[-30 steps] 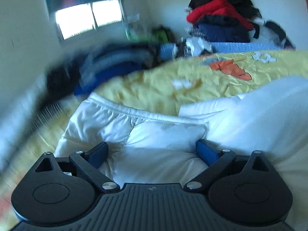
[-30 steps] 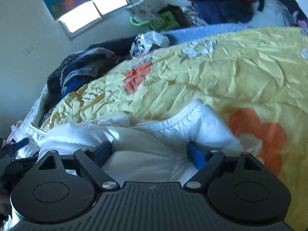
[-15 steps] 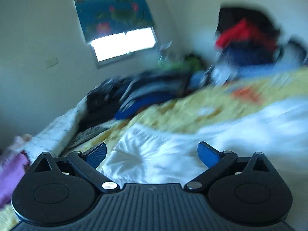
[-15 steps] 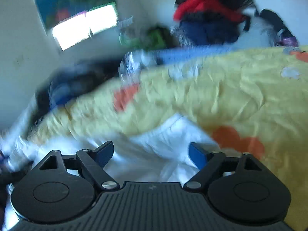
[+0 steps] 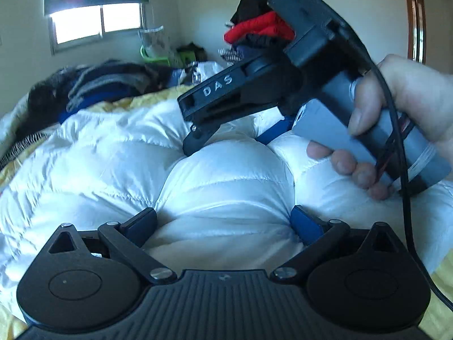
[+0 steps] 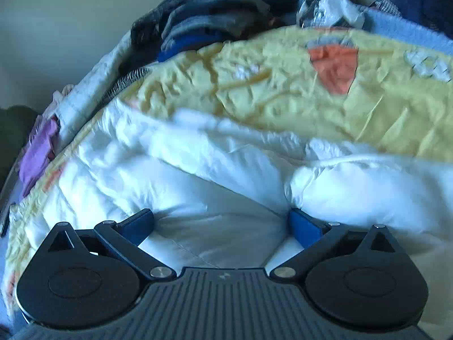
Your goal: Fold small clothes
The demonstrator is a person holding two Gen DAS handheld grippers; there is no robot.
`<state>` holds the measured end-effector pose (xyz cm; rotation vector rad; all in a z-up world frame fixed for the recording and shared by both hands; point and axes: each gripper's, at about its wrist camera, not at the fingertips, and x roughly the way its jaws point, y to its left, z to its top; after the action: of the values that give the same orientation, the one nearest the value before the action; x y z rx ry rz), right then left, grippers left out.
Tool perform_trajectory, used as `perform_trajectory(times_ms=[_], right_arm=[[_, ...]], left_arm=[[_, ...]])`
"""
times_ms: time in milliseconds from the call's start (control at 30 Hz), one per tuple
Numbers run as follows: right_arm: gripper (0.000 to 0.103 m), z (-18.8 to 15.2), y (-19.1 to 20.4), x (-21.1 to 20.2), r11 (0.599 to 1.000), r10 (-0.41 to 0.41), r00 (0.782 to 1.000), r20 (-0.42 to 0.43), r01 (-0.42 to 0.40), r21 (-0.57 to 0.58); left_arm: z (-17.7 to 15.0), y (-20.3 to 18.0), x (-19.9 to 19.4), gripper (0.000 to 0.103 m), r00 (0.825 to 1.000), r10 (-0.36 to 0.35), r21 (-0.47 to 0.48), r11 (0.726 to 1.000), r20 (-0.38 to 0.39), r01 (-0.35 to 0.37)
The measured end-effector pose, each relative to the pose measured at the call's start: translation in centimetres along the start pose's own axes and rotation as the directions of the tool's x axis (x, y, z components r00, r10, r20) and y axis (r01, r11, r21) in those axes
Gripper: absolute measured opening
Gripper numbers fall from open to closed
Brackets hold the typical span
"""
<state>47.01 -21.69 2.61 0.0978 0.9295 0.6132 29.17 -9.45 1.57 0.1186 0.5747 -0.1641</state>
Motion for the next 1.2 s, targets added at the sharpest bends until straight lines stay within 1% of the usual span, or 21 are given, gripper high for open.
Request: perform_trajectory(times_ms=[133,233,300,333,367,400,433,467,500,600,633,667,700,767,833,900,1000,1067,1133,1167,1200], right_arm=[[0.1,-0.2,0.9,1.1,0.997,-0.051,0.999,0.018,0.052,-0.051],[0.1,-0.7,2.2,0.4,0.992,-0.095,0.995,0.04,0.098,-0.083],[0.088,-1.0,2.3,-2.0,0.992,-0.126,0.988,0.089,0.127,-0.016],[0.087,-1.6,2.0,-4.1,0.994,-0.107,0.985,0.133,0.102,0.039],[0.091,-2.7,1.7,-7.0,0.995,-0.059,0.977,0.206,0.041,0.088],[0.096,-4.3,1.4,-10.0,0.992,-0.006,0.959,0.283,-0.03,0.121],[0.103,-6.2,1.1,-12.7,0.985,0.038,0.937,0.348,-0.093,0.142],[0.101,-8.8,0.6,-15.5,0.972,0.07,0.911,0.407,-0.154,0.175],[0.102,-11.0,0.0,-17.3,0.958,0.092,0.898,0.429,-0.198,0.208],[0.102,-18.1,-1.7,-20.9,0.9,0.088,0.9,0.427,-0.255,0.353],[0.102,-20.4,-2.0,-21.6,0.881,0.07,0.906,0.418,-0.252,0.4],[0.102,-22.2,-2.3,-21.9,0.863,0.053,0.913,0.405,-0.246,0.441],[0.102,-23.8,-2.4,-22.0,0.846,0.041,0.918,0.395,-0.243,0.475],[0.102,-26.2,-2.7,-21.5,0.807,0.041,0.925,0.379,-0.254,0.533],[0.1,-27.2,-3.2,-20.6,0.768,0.027,0.927,0.375,-0.259,0.586],[0.099,-27.1,-3.3,-20.3,0.767,-0.002,0.91,0.414,-0.264,0.585],[0.1,-25.9,-4.1,-19.3,0.742,-0.043,0.881,0.472,-0.288,0.605],[0.094,-24.9,-4.6,-18.5,0.729,-0.105,0.874,0.475,-0.257,0.635],[0.093,-23.7,-5.4,-17.6,0.72,-0.126,0.867,0.482,-0.254,0.646],[0.087,-23.5,-5.5,-17.1,0.711,-0.133,0.858,0.497,-0.266,0.65],[0.083,-23.2,-5.8,-16.6,0.699,-0.126,0.852,0.507,-0.286,0.655]], left_arm=[[0.2,0.6,0.7,0.102,0.999,-0.016,-0.024,1.0,-0.038,0.015],[0.0,1.6,0.0,0.102,0.999,-0.044,-0.048,0.998,-0.007,0.043],[-0.6,2.9,-1.9,0.102,0.998,-0.045,-0.104,0.993,0.053,0.05],[-0.9,3.8,-3.3,0.102,0.995,-0.042,-0.142,0.988,0.086,0.054],[-1.2,5.2,-4.8,0.102,0.992,-0.046,-0.194,0.979,0.118,0.069],[-1.7,6.8,-6.1,0.102,0.988,-0.049,-0.258,0.962,0.143,0.085],[-2.3,8.5,-7.3,0.102,0.987,-0.047,-0.336,0.937,0.154,0.097],[-2.9,10.4,-8.0,0.102,0.988,-0.044,-0.42,0.902,0.147,0.103],[-3.7,12.2,-8.5,0.102,0.991,-0.038,-0.505,0.857,0.126,0.097],[-6.7,16.8,-8.9,0.102,0.999,-0.011,-0.729,0.683,0.034,0.032],[-7.3,18.0,-8.7,0.102,1.0,-0.011,-0.774,0.632,0.012,0.017],[-7.9,18.8,-8.6,0.102,1.0,-0.013,-0.802,0.597,-0.002,0.007],[-8.2,19.2,-8.5,0.102,1.0,-0.008,-0.817,0.576,0.008,0.012],[-7.8,19.5,-7.6,0.102,1.0,-0.001,-0.828,0.561,0.009,0.008],[-7.7,19.3,-7.4,0.102,1.0,-0.01,-0.841,0.541,0.018,0.021],[-7.6,19.0,-7.0,0.102,0.999,-0.017,-0.855,0.517,0.028,0.032],[-7.5,18.9,-6.4,0.102,0.999,-0.007,-0.872,0.486,0.048,0.046],[-7.0,18.9,-6.0,0.101,0.998,-0.017,-0.887,0.459,0.06,0.061],[-6.6,19.3,-5.2,0.101,0.997,-0.045,-0.91,0.408,0.063,0.076],[-6.5,19.4,-4.9,0.1,0.995,-0.065,-0.916,0.39,0.072,0.092],[-6.3,19.4,-4.7,0.089,0.995,-0.074,-0.918,0.384,0.073,0.096]])
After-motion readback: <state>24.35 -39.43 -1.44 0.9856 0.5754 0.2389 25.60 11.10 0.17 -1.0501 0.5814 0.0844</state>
